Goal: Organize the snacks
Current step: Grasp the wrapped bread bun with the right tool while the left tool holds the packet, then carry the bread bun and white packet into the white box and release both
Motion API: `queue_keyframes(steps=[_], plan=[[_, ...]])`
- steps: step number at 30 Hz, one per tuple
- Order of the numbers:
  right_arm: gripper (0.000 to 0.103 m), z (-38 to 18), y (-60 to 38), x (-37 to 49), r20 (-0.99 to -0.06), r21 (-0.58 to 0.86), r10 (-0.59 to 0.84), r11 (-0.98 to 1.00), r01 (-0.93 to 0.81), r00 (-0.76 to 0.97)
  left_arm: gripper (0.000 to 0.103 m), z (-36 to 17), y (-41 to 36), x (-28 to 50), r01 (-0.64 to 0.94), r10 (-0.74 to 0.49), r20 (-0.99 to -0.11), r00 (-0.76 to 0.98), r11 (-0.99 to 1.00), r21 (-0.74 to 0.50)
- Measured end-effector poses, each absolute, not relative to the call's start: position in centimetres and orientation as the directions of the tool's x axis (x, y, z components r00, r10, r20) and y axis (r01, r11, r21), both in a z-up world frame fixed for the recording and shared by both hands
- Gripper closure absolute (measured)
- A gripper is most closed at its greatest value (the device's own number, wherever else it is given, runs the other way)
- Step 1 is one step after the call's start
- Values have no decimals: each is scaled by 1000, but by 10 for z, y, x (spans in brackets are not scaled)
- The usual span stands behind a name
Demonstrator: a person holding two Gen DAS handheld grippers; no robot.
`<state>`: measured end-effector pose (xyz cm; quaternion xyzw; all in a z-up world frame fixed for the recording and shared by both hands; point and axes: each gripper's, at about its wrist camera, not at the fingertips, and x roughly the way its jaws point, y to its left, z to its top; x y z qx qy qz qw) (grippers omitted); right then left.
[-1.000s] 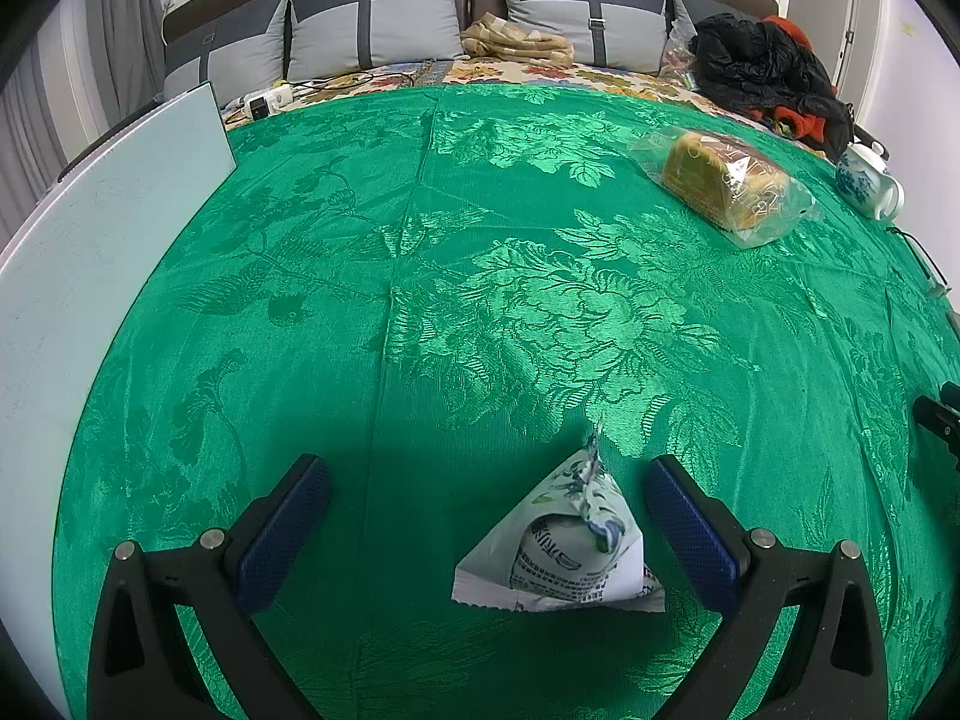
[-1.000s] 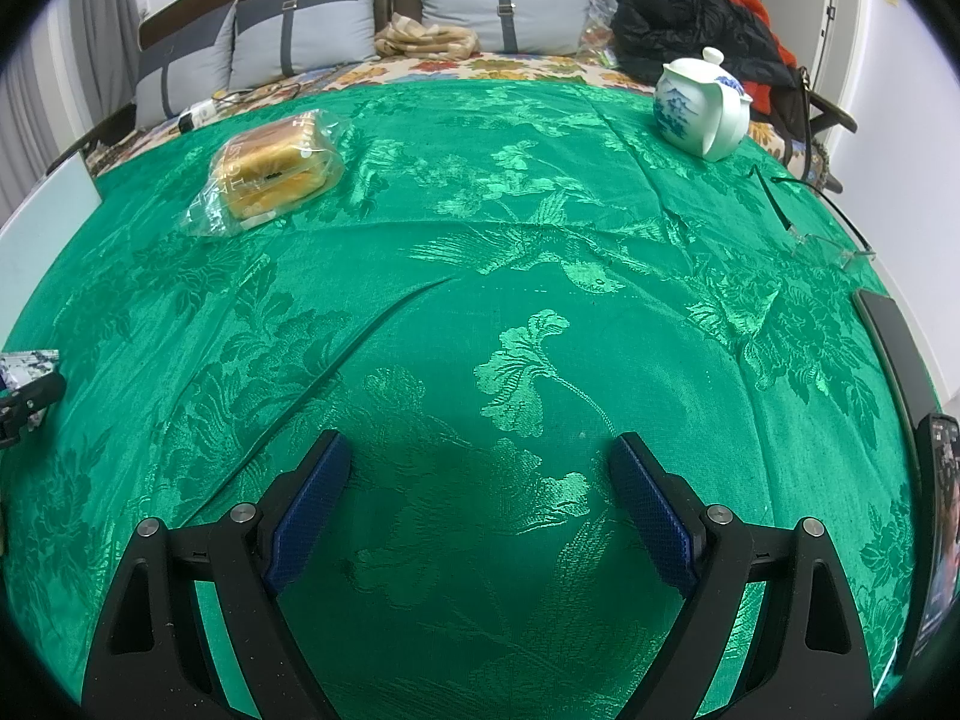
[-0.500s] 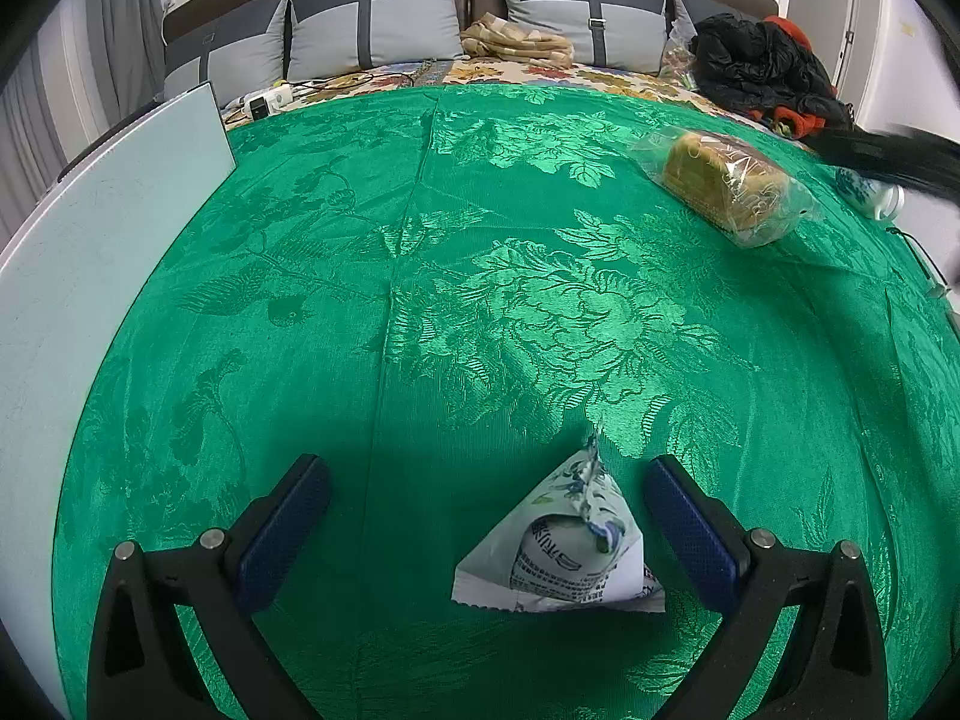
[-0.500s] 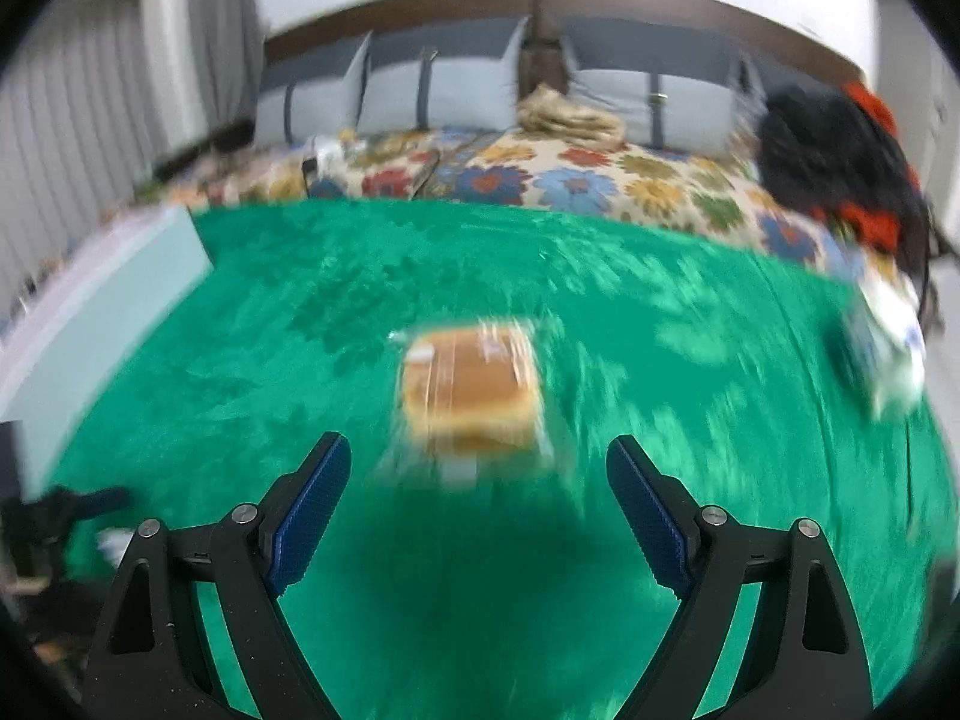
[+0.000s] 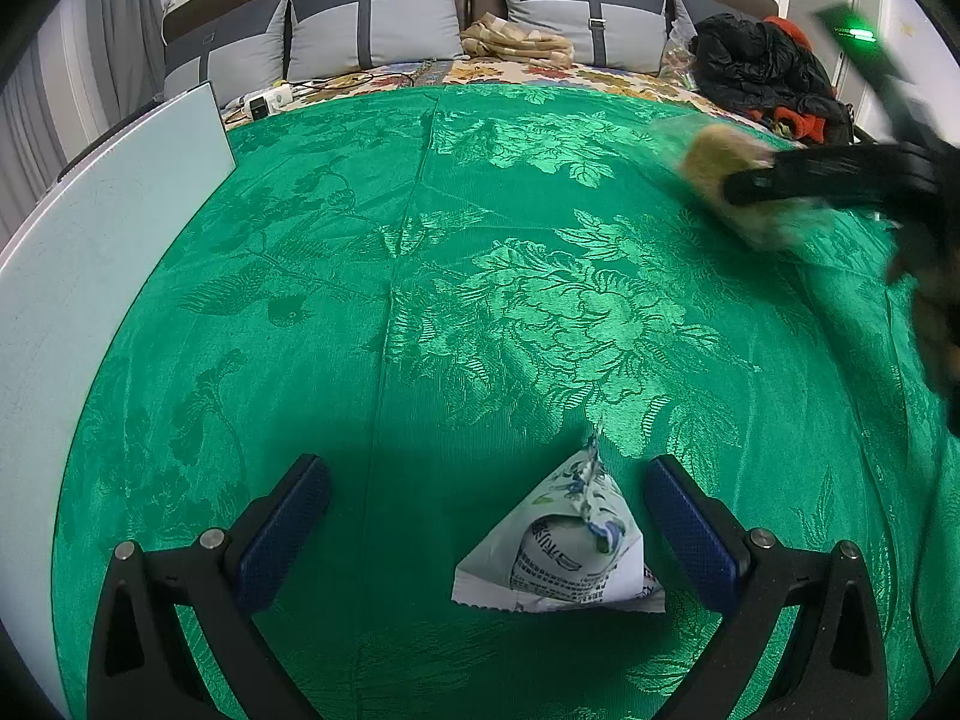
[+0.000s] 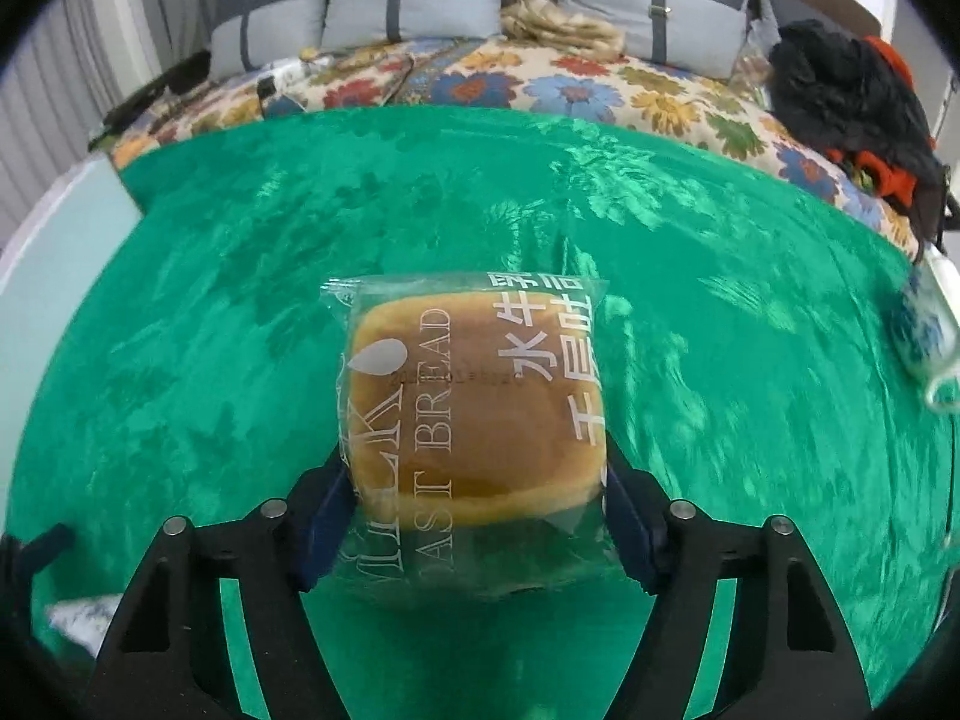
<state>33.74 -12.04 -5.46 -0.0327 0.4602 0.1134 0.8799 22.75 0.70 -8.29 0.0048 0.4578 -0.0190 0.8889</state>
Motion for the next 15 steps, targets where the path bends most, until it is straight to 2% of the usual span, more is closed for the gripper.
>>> queue_keyframes(steps=[5, 13, 14, 15], plan=[[28, -39, -138, 272, -777, 120, 221, 971, -207, 589, 0, -83, 7, 227, 38, -30, -814, 580, 999, -9], [28, -41, -155, 180, -753, 141, 198, 980, -139, 628, 1, -82, 6, 227, 59, -41, -825, 563, 998, -9], [28, -39, -158, 170, -745, 155, 203, 979, -131, 635, 2, -80, 5, 227, 71, -49, -837, 546, 997, -12], [28, -38, -160, 165, -741, 160, 203, 979, -124, 640, 16, -77, 4, 225, 79, -56, -837, 545, 997, -15]])
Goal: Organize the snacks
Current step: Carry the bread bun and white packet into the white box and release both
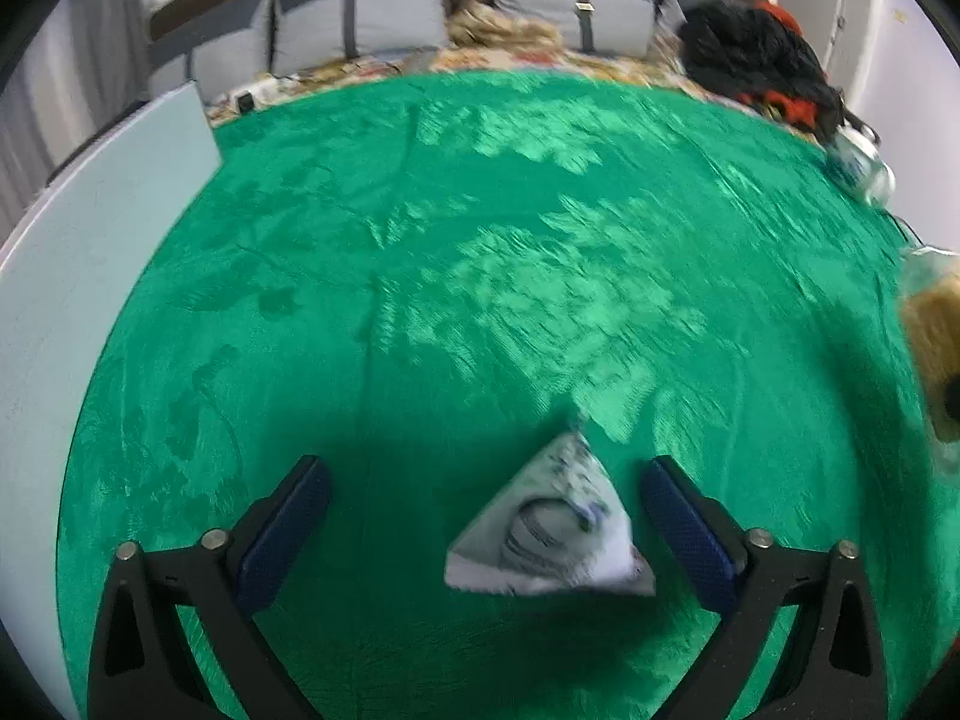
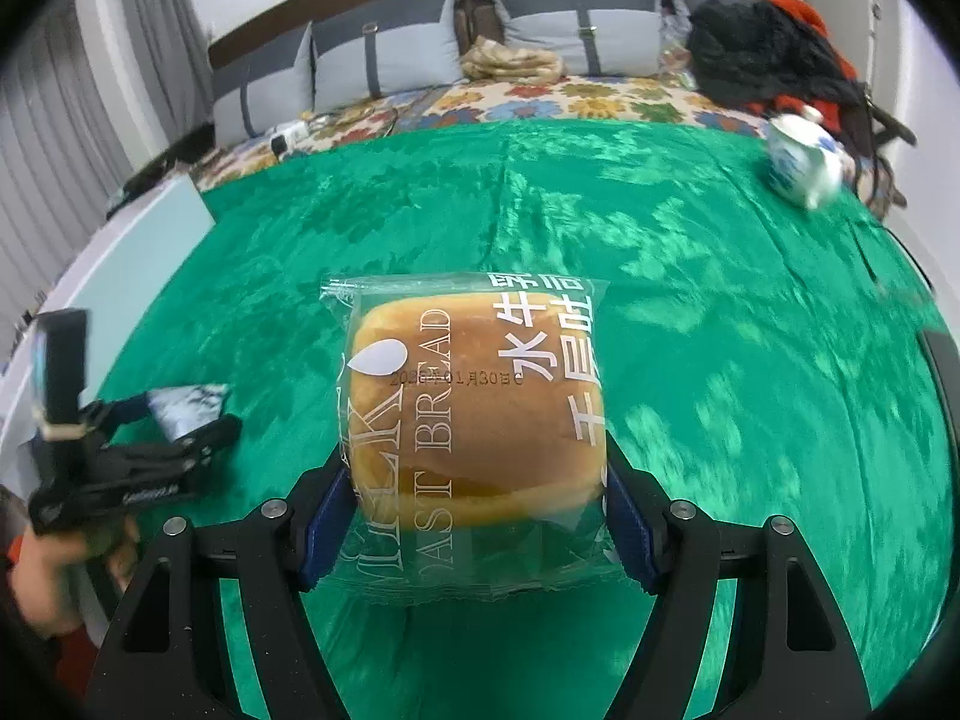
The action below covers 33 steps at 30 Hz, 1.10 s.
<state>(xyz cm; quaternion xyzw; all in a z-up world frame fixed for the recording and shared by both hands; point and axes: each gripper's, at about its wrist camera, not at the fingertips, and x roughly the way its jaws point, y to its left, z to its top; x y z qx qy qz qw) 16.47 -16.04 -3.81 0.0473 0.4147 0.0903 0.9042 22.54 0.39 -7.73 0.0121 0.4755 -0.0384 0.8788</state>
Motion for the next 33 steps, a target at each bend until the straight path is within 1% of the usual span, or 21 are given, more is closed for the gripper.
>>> queue_keyframes(steps=[1, 2, 4, 6, 11, 13, 17, 19, 21, 24, 27, 28, 29, 31, 32, 33], plan=[[28, -37, -164, 158, -737, 169, 203, 979, -115, 645, 48, -74, 2, 222, 88, -60, -830, 555, 996, -13], [28, -37, -168, 151, -734, 181, 204, 978, -104, 648, 67, -70, 0, 219, 110, -85, -825, 559, 994, -27], [27, -38, -175, 142, -734, 200, 204, 976, -82, 648, 68, -66, 0, 215, 141, -151, -829, 539, 986, -88], [28, -40, -182, 133, -737, 217, 199, 975, -53, 646, 68, -58, 1, 204, 144, -155, -811, 564, 986, -89], [28, -33, -184, 118, -732, 234, 200, 972, -35, 652, 68, -19, 28, 174, 112, -236, -754, 613, 971, -212], [28, -22, -173, 119, -720, 232, 213, 971, -61, 660, 68, 2, 44, 164, 100, -259, -726, 637, 962, -256], [28, 25, -120, 130, -664, 232, 297, 954, -188, 687, 68, 54, 106, 147, 46, -268, -662, 700, 942, -334], [28, 50, -87, 136, -632, 233, 350, 937, -261, 692, 68, 81, 151, 138, -4, -225, -638, 736, 942, -337], [28, 87, -32, 148, -583, 243, 442, 896, -373, 682, 68, 99, 192, 130, -56, -168, -630, 758, 946, -320], [28, 128, 53, 156, -531, 243, 562, 818, -521, 634, 67, 117, 268, 116, -181, -6, -648, 762, 958, -222], [27, 148, 144, 160, -522, 251, 658, 727, -639, 543, 67, 111, 321, 108, -291, 117, -685, 719, 946, -143], [25, 149, 164, 161, -529, 251, 670, 709, -659, 521, 65, 105, 340, 106, -336, 160, -703, 693, 934, -120], [24, 148, 197, 163, -541, 263, 695, 675, -689, 474, 61, 97, 359, 104, -383, 194, -721, 665, 918, -106], [20, 134, 243, 170, -571, 327, 734, 614, -718, 367, 27, 83, 382, 99, -442, 229, -743, 629, 892, -99], [19, 121, 266, 176, -616, 363, 727, 603, -710, 303, 23, 77, 391, 96, -469, 248, -749, 614, 878, -93], [19, 111, 280, 181, -653, 374, 708, 611, -698, 269, 22, 73, 395, 93, -481, 259, -750, 609, 872, -90]])
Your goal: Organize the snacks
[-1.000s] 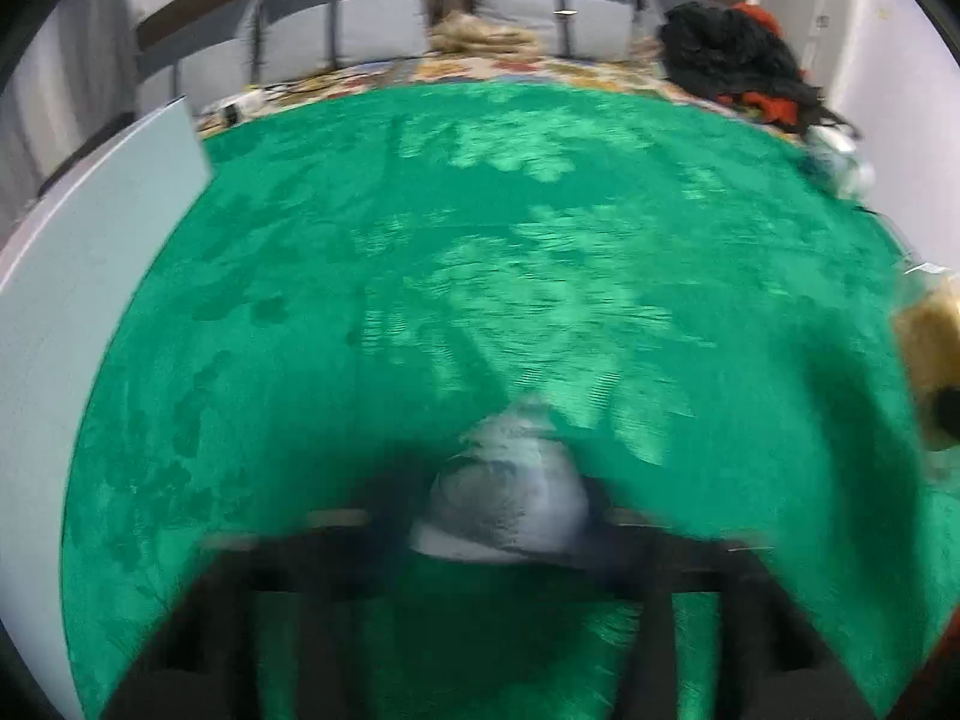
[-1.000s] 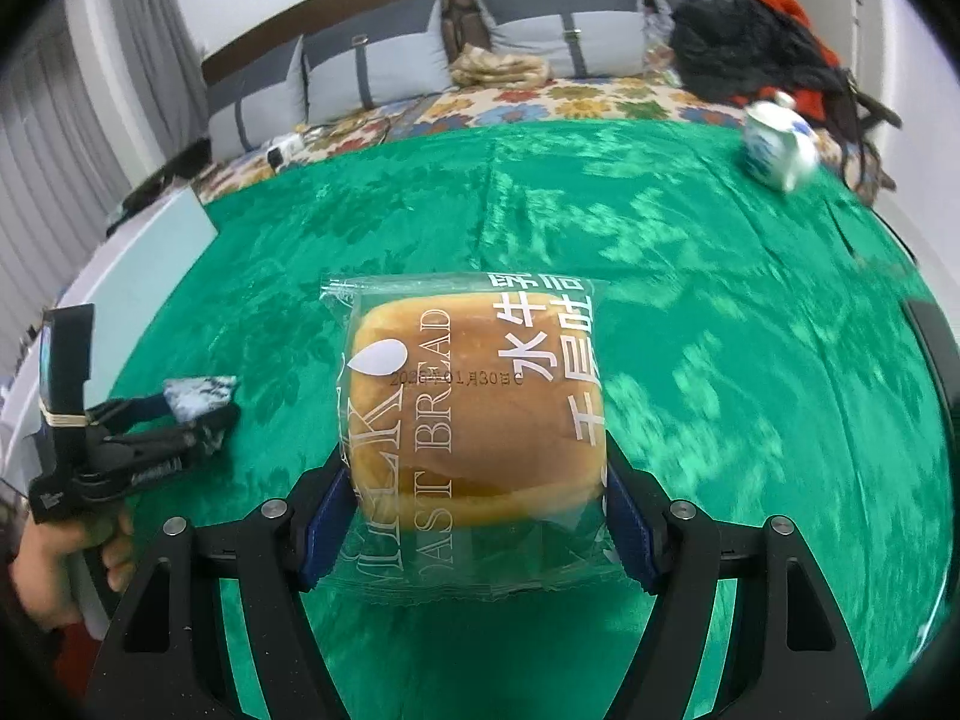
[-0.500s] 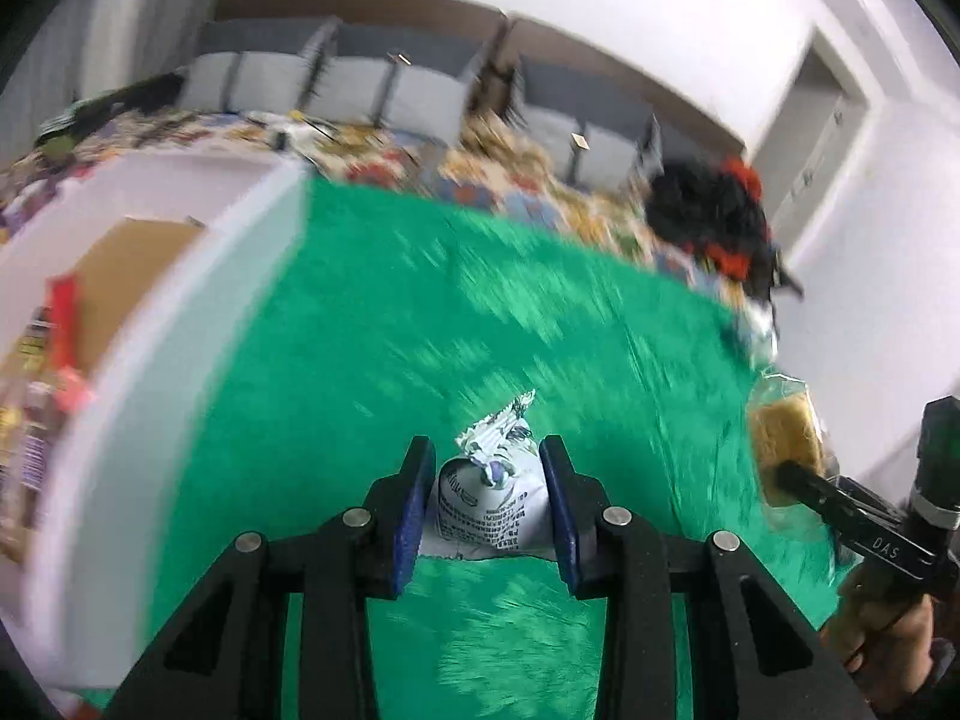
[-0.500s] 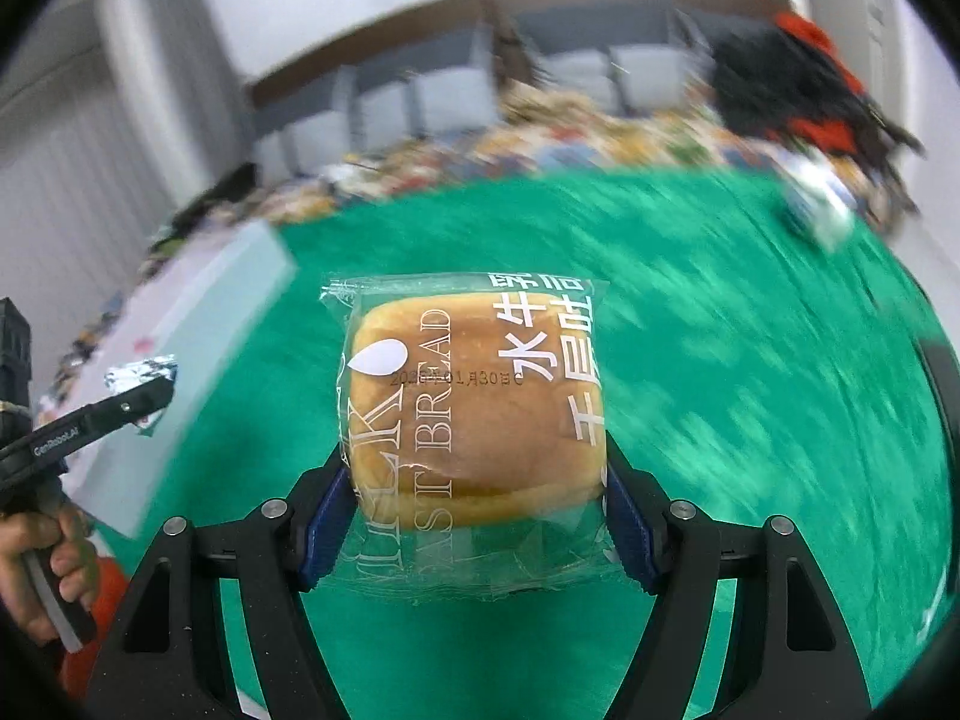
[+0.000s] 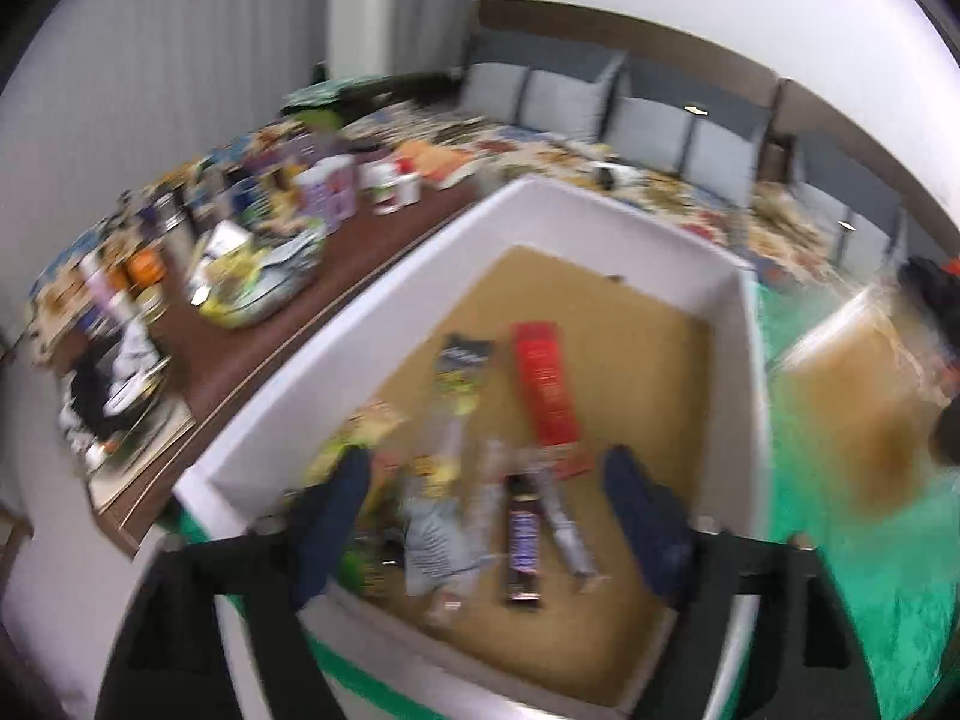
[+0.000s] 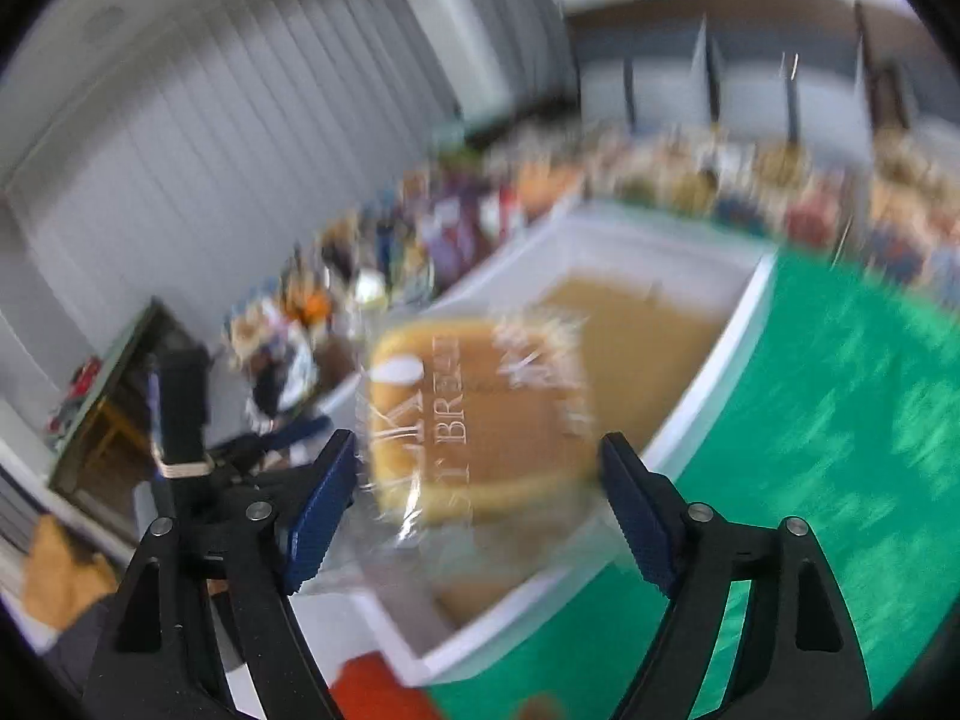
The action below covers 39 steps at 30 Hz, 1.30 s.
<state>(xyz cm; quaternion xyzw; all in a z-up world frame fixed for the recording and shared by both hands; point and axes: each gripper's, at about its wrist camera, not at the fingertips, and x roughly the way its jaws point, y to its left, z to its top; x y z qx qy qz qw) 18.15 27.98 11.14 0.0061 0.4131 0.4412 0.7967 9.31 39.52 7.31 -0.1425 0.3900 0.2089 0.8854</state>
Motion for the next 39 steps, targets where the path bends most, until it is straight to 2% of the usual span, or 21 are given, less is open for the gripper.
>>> queue_keyframes(steps=[2, 6, 8, 12, 14, 16, 22, 39], plan=[[19, 94, 293, 185, -699, 349, 660, 650, -675, 275, 22, 67, 399, 86, -489, 268, -752, 602, 869, -81], [19, 92, 284, 184, -702, 287, 626, 686, -669, 340, 12, 63, 390, 87, -483, 326, -748, 578, 876, 8], [19, 96, 278, 186, -703, 253, 609, 696, -672, 367, 10, 68, 375, 87, -485, 371, -733, 570, 872, 65], [19, 109, 281, 180, -692, 175, 587, 701, -691, 421, 6, 86, 361, 77, -499, 399, -692, 602, 864, 65], [19, 113, 282, 174, -684, 137, 577, 703, -698, 447, 1, 95, 358, 69, -558, 476, -654, 588, 824, 98], [19, 112, 281, 169, -682, 113, 566, 707, -698, 463, 1, 102, 354, 60, -584, 520, -622, 586, 803, 121], [19, 99, 284, 163, -711, 85, 530, 718, -691, 463, 1, 105, 357, 53, -569, 479, -686, 548, 814, 114], [19, 99, 299, 151, -727, 25, 498, 707, -707, 473, 1, 102, 355, 49, -571, 510, -679, 528, 805, 162]])
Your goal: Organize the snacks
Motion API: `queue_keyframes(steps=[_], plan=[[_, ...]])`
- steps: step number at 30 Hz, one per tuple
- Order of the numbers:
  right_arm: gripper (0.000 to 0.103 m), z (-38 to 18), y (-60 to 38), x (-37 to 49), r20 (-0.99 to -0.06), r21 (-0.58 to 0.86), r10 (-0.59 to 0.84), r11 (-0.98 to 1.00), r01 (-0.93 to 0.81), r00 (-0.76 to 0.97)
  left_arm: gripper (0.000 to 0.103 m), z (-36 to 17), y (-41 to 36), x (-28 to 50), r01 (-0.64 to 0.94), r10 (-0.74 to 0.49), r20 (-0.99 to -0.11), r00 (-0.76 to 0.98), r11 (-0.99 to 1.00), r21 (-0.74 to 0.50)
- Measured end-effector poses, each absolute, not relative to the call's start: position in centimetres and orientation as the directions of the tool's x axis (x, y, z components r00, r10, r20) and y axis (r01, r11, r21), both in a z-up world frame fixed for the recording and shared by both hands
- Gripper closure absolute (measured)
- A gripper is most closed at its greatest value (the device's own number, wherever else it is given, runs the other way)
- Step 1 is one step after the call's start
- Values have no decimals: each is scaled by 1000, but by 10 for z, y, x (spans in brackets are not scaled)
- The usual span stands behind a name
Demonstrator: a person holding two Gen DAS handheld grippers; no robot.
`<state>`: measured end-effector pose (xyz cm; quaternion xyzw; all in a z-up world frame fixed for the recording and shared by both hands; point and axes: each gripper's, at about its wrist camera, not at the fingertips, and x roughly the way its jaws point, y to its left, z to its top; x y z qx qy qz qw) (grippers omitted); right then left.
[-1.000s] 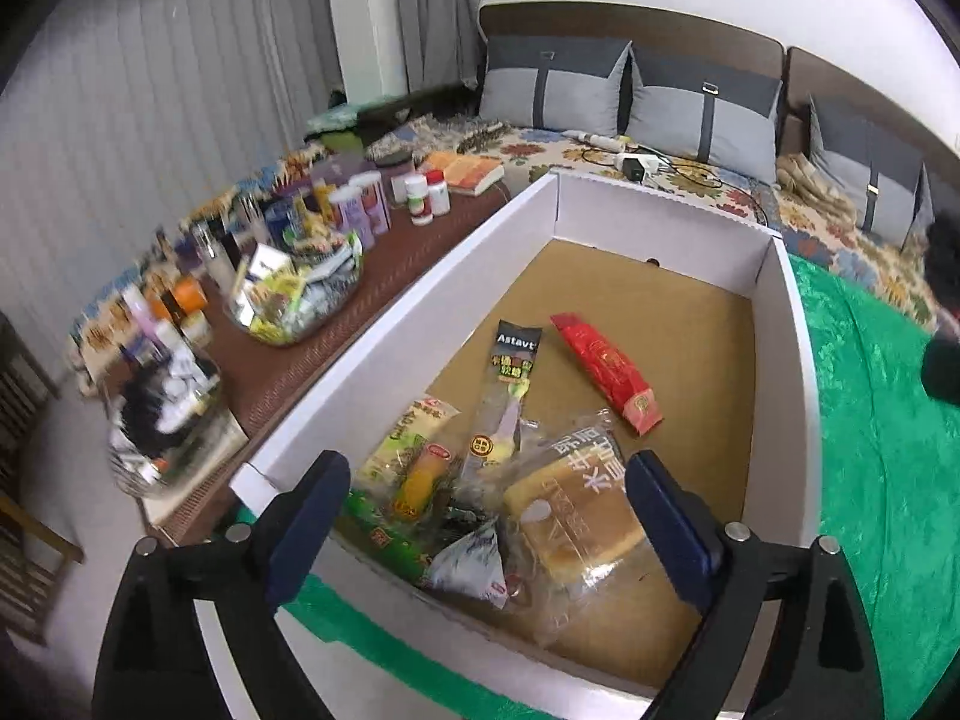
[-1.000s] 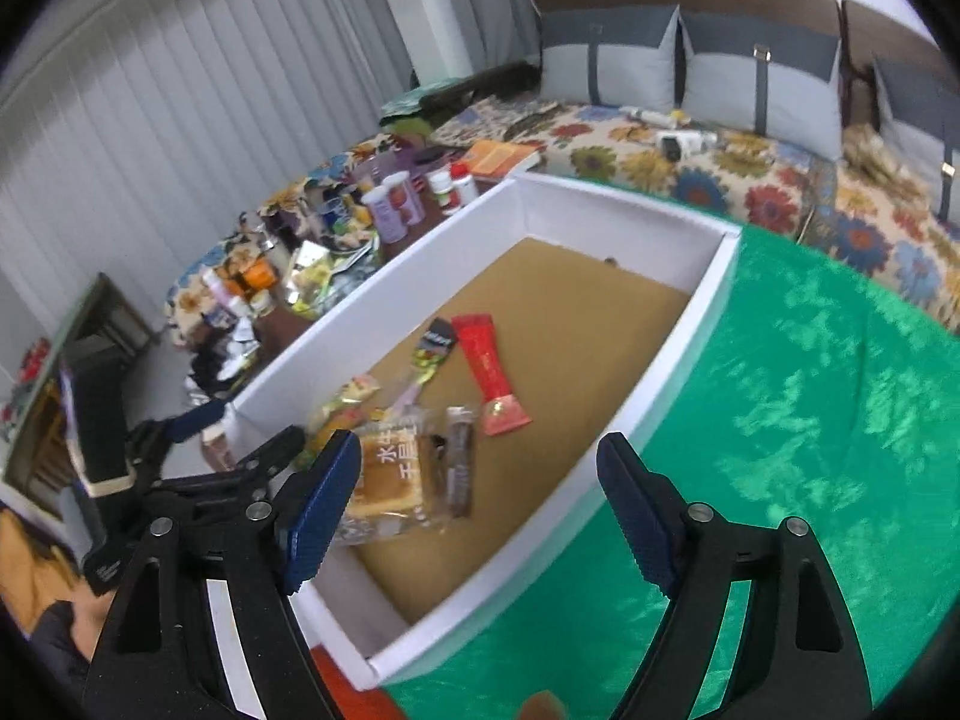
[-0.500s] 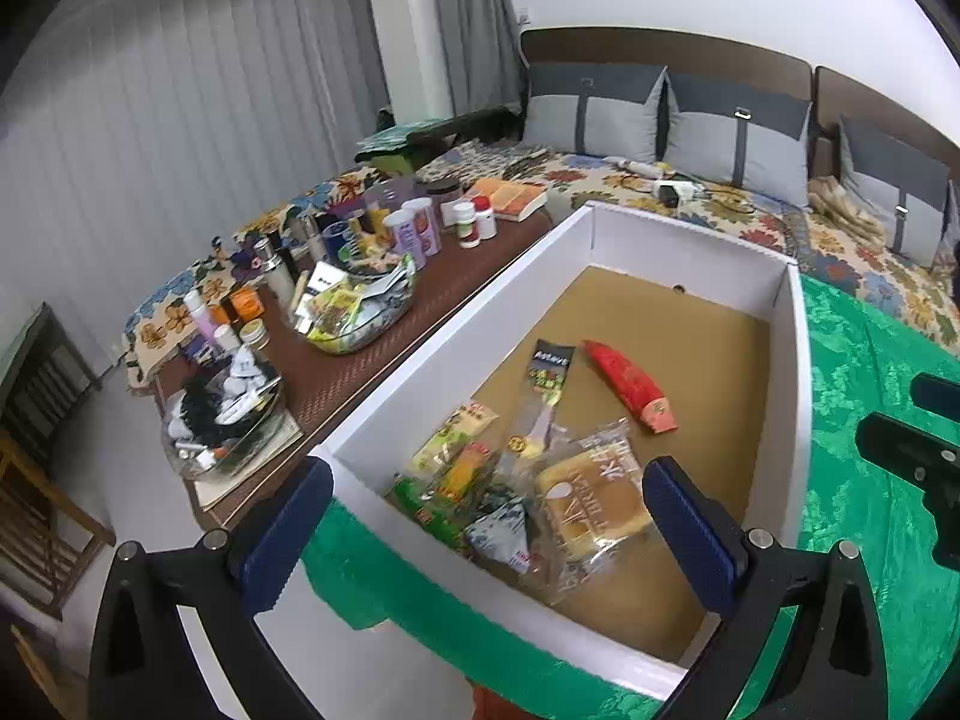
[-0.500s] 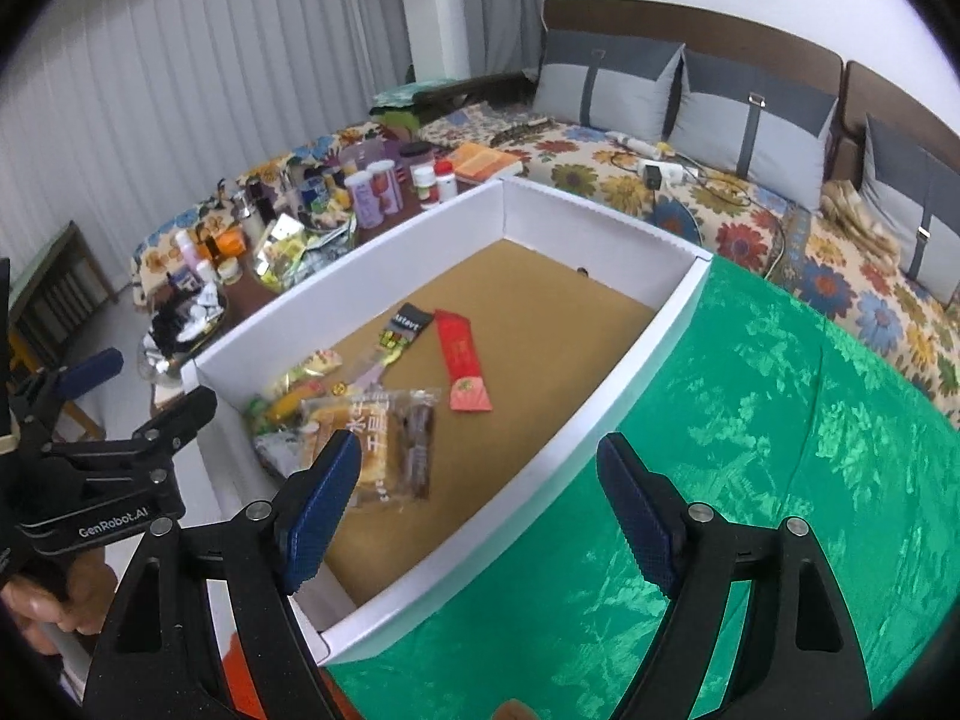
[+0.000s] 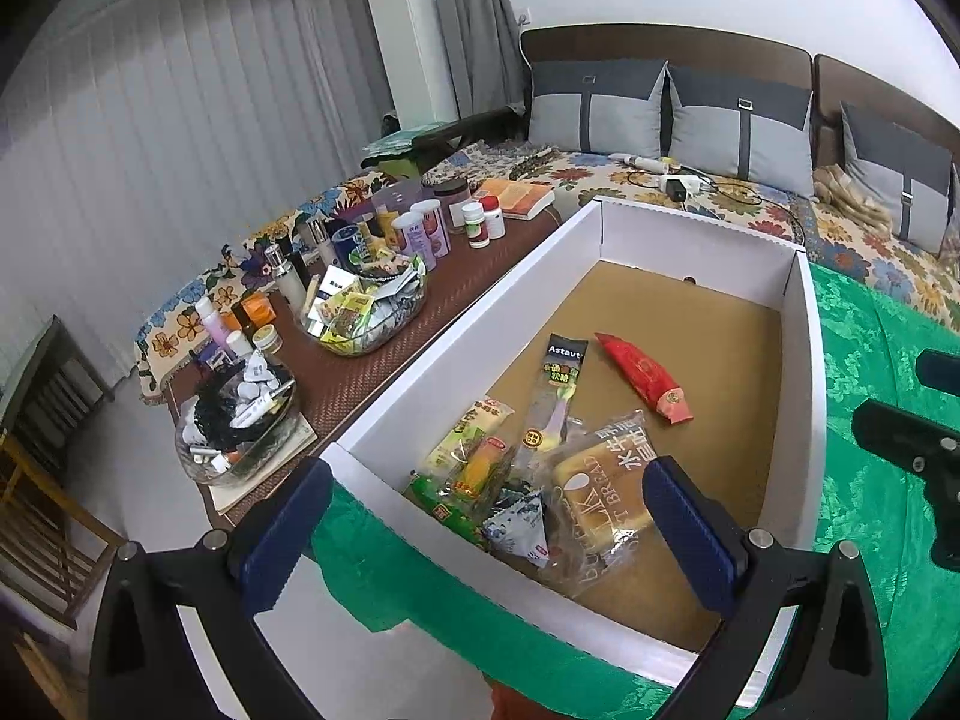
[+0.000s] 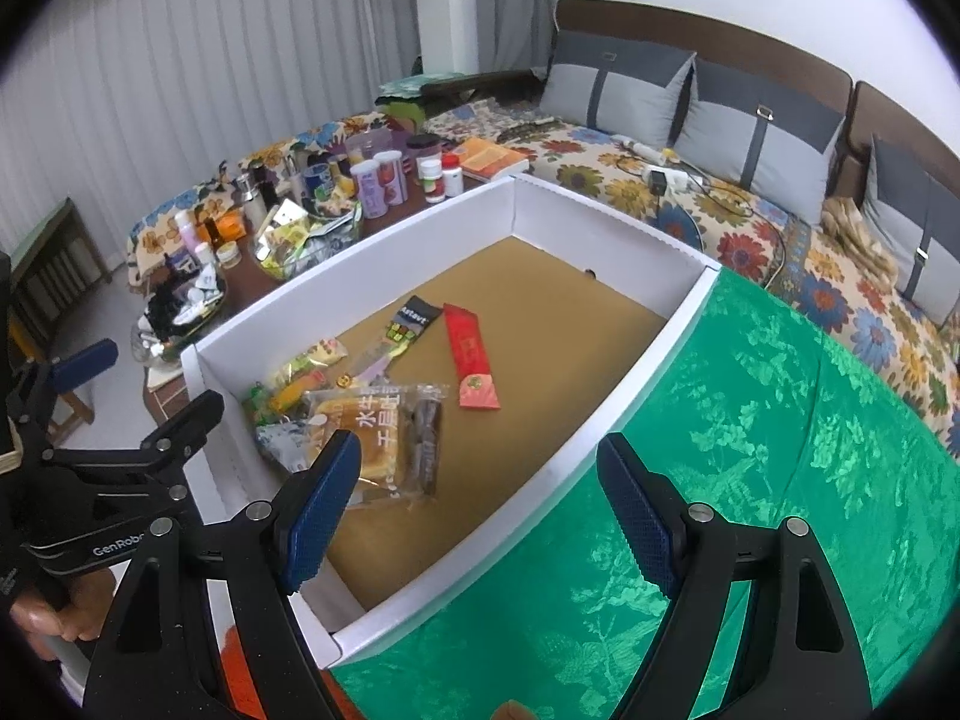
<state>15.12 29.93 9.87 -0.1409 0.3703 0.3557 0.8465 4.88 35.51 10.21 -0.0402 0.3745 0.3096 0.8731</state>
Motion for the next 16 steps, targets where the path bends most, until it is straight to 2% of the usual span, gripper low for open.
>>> queue_keyframes(steps=[16], plan=[[19, 92, 307, 151, -734, 33, 498, 704, -709, 461, 0, 101, 353, 47, -571, 522, -653, 549, 804, 163]])
